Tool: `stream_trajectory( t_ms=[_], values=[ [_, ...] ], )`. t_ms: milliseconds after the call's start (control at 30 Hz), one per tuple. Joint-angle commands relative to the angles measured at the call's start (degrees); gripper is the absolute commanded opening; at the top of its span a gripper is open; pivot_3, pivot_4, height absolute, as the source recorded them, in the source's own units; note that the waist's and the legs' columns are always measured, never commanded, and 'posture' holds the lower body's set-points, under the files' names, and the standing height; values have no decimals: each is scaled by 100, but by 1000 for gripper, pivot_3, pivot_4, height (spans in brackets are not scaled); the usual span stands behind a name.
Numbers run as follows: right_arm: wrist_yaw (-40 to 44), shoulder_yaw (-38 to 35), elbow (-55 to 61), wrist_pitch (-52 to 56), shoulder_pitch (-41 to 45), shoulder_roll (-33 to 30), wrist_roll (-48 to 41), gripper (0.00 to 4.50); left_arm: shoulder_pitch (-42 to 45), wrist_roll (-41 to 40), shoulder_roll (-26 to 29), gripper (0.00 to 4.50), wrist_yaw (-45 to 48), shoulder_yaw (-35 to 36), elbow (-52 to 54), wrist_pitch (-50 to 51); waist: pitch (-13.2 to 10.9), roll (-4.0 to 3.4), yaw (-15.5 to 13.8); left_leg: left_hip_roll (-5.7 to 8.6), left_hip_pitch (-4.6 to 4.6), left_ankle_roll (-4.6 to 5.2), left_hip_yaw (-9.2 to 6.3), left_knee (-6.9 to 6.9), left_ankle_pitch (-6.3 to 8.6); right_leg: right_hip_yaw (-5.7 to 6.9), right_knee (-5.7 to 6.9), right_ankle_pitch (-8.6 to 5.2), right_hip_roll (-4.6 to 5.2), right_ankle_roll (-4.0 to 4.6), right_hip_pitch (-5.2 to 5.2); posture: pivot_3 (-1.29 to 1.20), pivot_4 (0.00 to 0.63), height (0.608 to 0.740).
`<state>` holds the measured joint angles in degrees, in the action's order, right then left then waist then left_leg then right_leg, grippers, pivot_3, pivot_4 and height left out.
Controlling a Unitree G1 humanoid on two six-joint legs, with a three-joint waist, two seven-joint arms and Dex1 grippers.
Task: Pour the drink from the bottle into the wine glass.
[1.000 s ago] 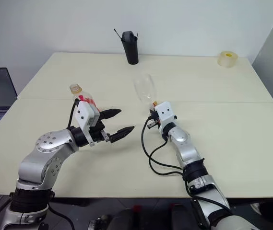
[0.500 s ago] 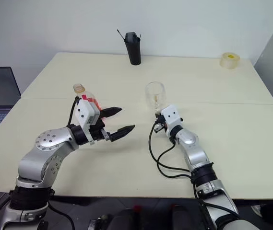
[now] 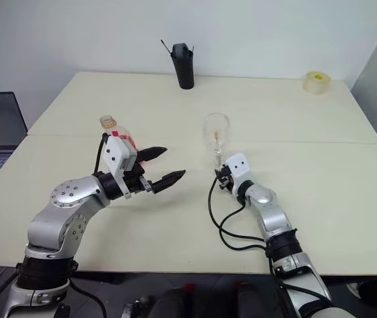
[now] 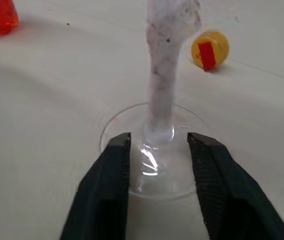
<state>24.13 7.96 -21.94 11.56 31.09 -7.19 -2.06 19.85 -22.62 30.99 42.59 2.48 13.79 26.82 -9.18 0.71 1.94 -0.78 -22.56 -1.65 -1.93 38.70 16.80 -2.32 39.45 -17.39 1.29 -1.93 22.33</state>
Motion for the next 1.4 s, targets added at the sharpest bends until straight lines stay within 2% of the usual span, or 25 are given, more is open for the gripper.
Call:
stream_trajectory(
  t_ms=[33, 167, 300, 433, 533, 667, 767, 833, 1000, 1233, 1400],
  values=[
    [72, -68, 354, 149, 26, -47, -80, 3113, 36, -55, -46, 4500, -50, 142, 43, -166, 0, 0, 0, 0, 0, 0, -1, 0, 0, 0, 1, 0, 0, 0, 1, 0, 150, 740],
    [292, 6, 1043, 523, -217, -220, -151, 4483, 32, -28, -50, 4500, -74, 159, -24, -247, 0, 0, -4, 0, -6, 0, -5, 0, 0, 0, -3, 0, 0, 0, 1, 0, 150, 740],
    [558, -42, 2067, 1010, -453, -618, -273, 4483, -74, 12, -38, 4500, -207, 263, 12, -294, -1, 0, -11, 1, -10, 1, -11, 0, 1, 5, -6, 0, 0, 0, 1, 0, 150, 740],
    [1247, -250, 3590, 2067, -596, -1525, -783, 4483, -265, 149, -208, 4500, -820, 615, 64, -431, -4, -2, -20, 2, -16, 3, -17, 2, 1, 8, -10, 0, 2, 0, 2, 0, 150, 740],
    [1636, -760, 4495, 3151, -467, -2359, -1434, 4483, -557, 159, -387, 4500, -1342, 917, 316, -342, -4, -2, -20, 2, -20, 5, -29, 2, 3, 16, -17, 0, 3, 0, 0, 0, 150, 740],
    [2060, -1679, 5007, 4548, 375, -3340, -2599, 4483, -1072, 520, -643, 4500, -2119, 1170, 414, -444, -7, -5, -11, 3, -23, 6, -33, 1, 3, 18, -28, 0, 11, 0, -4, 0, 150, 740],
    [2222, -1915, 5050, 5224, 1101, -3632, -3342, 4483, -1180, 791, -1002, 4500, -2730, 1345, 305, -814, -7, -3, -24, 1, -23, 7, -41, -2, 4, 23, -32, 1, 13, 1, -5, 0, 150, 740],
    [2192, -1906, 4949, 5470, 1565, -3641, -3631, 4483, -1196, 1211, -1124, 4500, -3108, 1271, 208, -1103, -7, 1, -30, -1, -25, 7, -47, -2, 4, 31, -37, 1, 13, 2, -8, 0, 150, 740],
    [2036, -1517, 4770, 5702, 2221, -3492, -3913, 4483, -1125, 1392, -1358, 4500, -3281, 999, 143, -1168, -6, 1, -46, 9, -32, 7, -41, 0, 4, 31, -39, 2, 28, 1, -7, 0, 150, 740],
    [1907, -1018, 4731, 5555, 2494, -3263, -3894, 4483, -958, 1402, -1489, 4500, -3602, 1171, -112, -963, -6, 2, -46, 9, -35, 7, -42, 1, 4, 34, -38, 2, 32, 1, -4, 0, 150, 740],
    [1883, -925, 4697, 5472, 2458, -3211, -3912, 4483, -568, 1433, -1450, 4500, -3707, 1181, -703, -1017, -6, 2, -47, 10, -36, 7, -45, 2, 3, 38, -38, 2, 31, 0, -5, 0, 150, 740]
  ],
)
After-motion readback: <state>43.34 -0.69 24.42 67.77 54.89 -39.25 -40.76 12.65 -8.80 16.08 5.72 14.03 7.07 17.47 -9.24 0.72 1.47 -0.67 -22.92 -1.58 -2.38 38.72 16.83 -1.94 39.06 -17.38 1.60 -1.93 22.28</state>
